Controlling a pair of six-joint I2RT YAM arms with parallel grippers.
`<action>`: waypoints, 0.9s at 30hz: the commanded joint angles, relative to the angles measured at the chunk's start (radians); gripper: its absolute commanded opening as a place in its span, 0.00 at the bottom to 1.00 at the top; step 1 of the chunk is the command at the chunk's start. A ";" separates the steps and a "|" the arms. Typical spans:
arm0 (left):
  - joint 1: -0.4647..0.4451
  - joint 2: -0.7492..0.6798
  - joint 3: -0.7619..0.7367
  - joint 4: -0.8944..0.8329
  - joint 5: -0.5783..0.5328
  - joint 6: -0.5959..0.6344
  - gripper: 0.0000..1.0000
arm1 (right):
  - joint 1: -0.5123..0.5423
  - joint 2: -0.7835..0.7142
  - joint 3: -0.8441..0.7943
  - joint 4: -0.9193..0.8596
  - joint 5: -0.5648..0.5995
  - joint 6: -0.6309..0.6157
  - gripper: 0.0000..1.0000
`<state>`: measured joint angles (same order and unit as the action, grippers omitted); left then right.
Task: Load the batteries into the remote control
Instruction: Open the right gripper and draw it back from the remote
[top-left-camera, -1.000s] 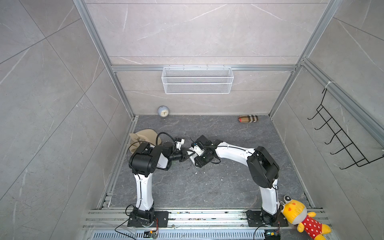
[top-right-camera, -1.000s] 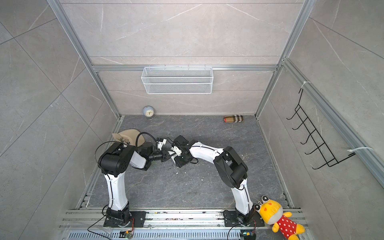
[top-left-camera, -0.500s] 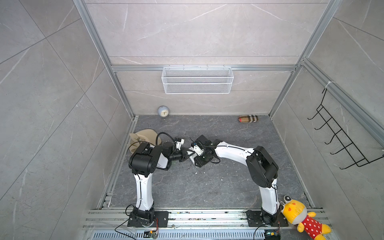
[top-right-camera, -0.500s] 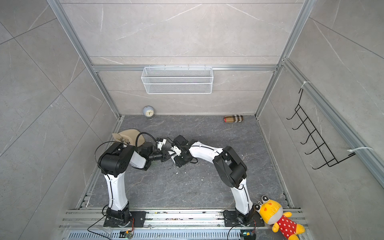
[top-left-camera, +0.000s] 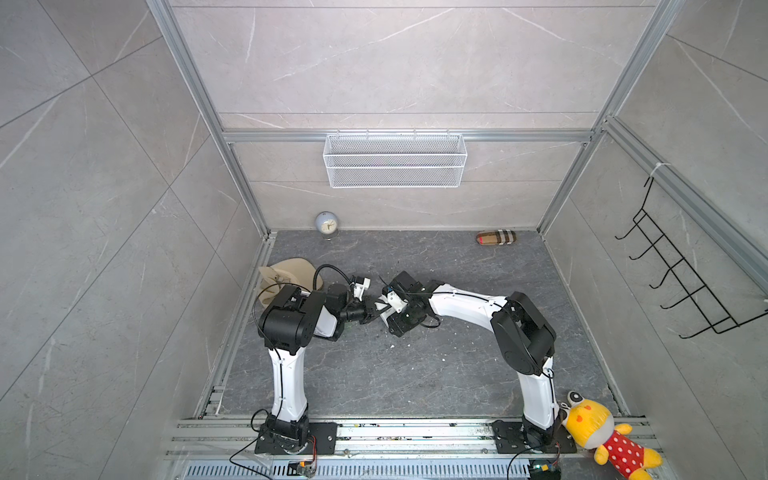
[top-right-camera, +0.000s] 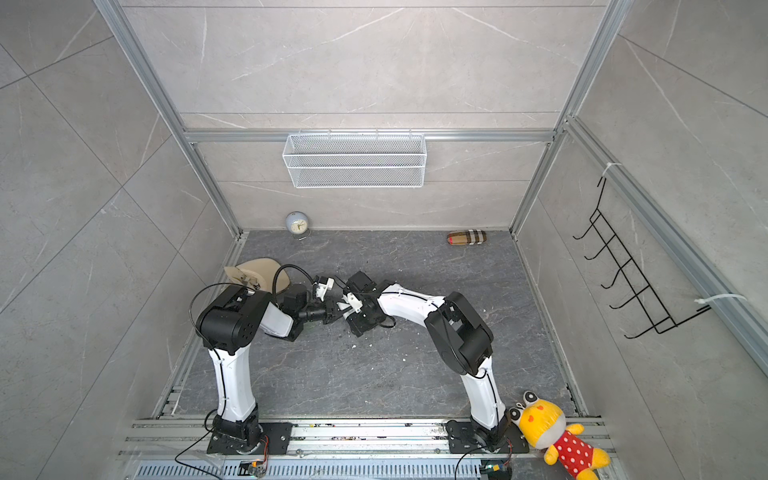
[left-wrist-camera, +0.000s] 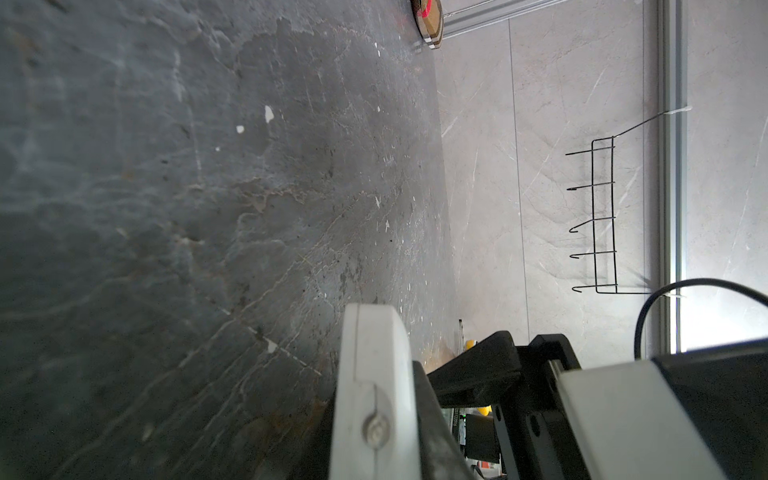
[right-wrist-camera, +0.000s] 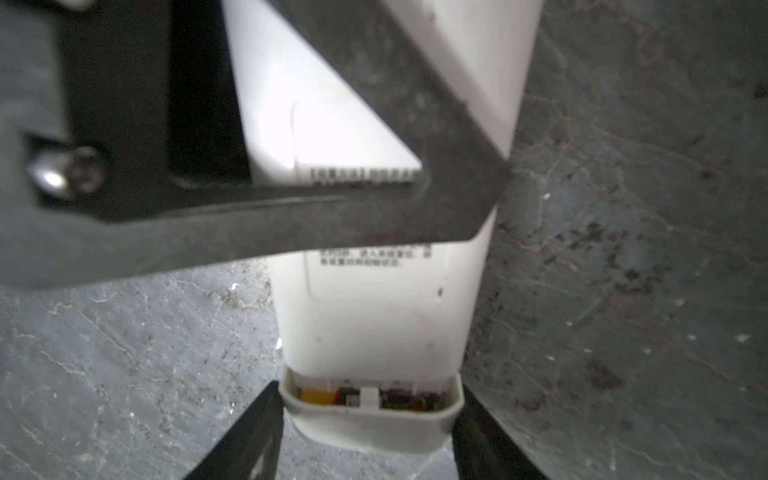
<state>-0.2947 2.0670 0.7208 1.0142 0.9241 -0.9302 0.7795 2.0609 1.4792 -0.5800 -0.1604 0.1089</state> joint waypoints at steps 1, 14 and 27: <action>-0.006 -0.032 0.005 0.003 0.031 0.023 0.00 | 0.009 -0.025 0.021 -0.026 0.005 -0.007 0.71; 0.013 -0.027 -0.013 0.253 -0.033 -0.230 0.00 | -0.003 -0.306 -0.043 0.003 0.043 0.081 0.86; -0.041 -0.125 0.042 0.347 -0.370 -0.556 0.00 | -0.190 -0.639 -0.354 0.337 -0.072 0.652 0.89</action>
<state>-0.3214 1.9816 0.7303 1.2404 0.6403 -1.3643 0.6239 1.4384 1.1881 -0.3656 -0.1600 0.5747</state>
